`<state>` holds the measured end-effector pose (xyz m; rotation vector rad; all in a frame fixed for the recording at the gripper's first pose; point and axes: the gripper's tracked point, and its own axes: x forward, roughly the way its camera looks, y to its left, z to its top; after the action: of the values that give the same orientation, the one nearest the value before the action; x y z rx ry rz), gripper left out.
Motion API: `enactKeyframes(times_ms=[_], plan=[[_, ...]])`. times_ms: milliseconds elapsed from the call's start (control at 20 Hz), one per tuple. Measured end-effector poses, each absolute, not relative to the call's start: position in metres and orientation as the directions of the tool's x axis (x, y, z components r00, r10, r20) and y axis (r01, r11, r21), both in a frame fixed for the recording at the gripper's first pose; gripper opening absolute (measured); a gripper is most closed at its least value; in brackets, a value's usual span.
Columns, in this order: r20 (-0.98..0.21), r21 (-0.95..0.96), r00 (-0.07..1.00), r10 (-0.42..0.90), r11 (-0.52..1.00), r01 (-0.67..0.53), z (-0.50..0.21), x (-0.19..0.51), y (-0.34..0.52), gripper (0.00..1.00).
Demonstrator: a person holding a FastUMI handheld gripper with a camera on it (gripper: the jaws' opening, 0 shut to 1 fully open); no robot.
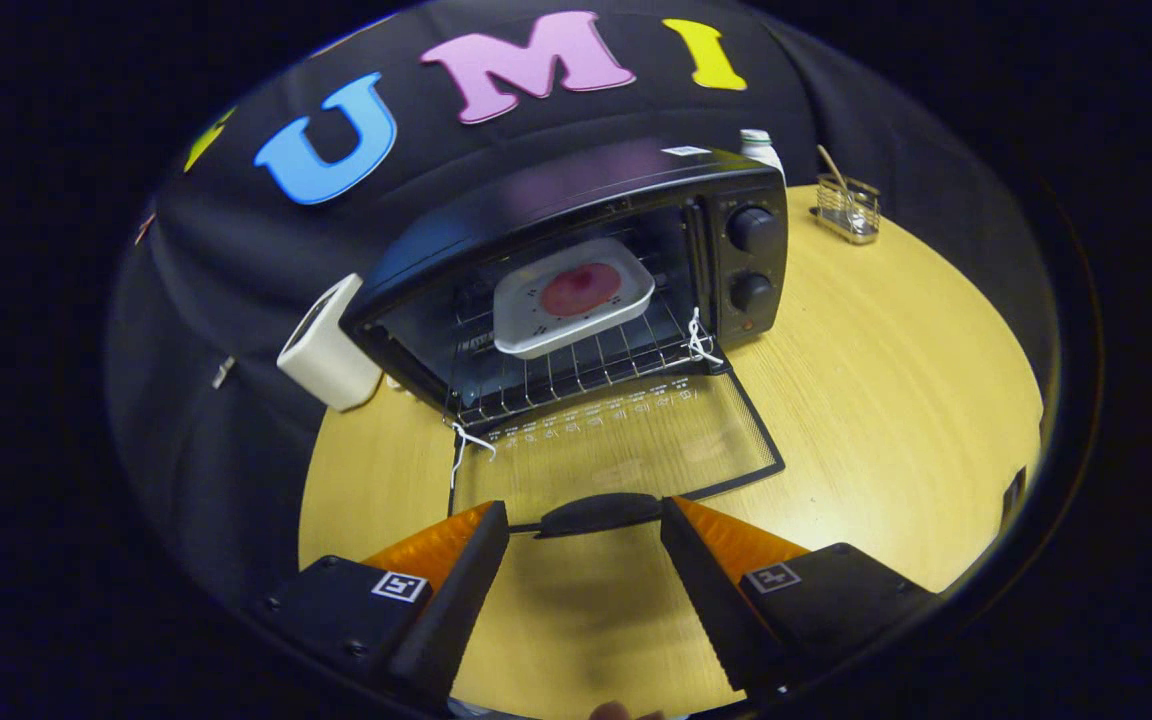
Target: Open the toaster oven, put the food inside, and close the toaster oven door.
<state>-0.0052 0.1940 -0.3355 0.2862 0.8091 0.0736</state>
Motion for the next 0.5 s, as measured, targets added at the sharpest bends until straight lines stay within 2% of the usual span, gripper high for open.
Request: enactKeyframes(times_ms=[300,500], plan=[[-0.770,0.132,0.623,0.140,0.989,-0.060,-0.380,-0.040,0.194,0.99],[-0.802,0.112,0.585,0.122,0.992,-0.054,-0.403,-0.045,0.191,0.99]])
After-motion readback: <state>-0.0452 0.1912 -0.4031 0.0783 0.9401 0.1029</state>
